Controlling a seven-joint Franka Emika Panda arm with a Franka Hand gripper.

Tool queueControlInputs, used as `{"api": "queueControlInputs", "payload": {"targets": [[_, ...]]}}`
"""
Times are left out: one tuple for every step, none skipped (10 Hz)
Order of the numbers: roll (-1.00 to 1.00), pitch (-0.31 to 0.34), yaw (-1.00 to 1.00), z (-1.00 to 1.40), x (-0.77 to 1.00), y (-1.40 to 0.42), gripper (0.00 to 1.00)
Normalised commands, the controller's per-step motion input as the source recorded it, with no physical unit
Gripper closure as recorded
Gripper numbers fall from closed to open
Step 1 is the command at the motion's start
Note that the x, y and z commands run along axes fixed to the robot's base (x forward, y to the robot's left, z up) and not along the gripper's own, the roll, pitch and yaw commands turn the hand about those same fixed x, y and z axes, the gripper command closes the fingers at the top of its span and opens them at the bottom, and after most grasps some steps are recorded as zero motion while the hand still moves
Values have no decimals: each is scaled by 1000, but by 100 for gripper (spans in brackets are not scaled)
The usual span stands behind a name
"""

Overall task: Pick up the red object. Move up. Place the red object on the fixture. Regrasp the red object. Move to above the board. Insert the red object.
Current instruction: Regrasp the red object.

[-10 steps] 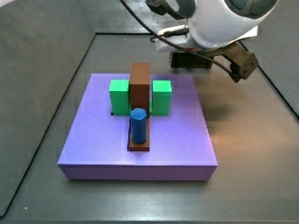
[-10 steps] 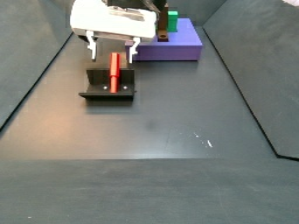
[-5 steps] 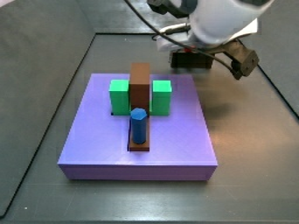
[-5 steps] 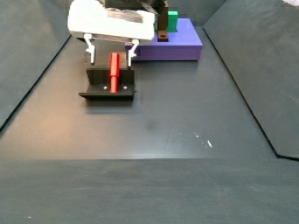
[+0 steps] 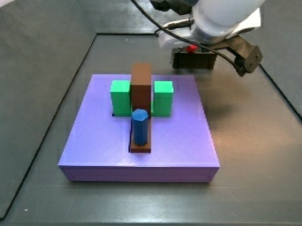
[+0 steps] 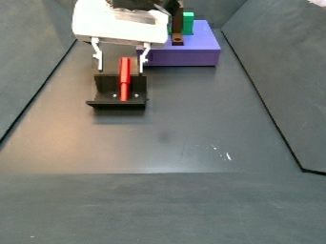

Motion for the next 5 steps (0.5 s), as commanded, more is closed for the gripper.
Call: {"api": "queueControlInputs", "payload": {"targets": [[111, 0, 0, -131, 0, -6, 0], [169, 3, -11, -160, 0, 0, 0], [349, 49, -54, -186, 0, -43, 0], [326, 69, -71, -86, 0, -40, 0], [309, 63, -60, -43, 0, -23, 0]]}}
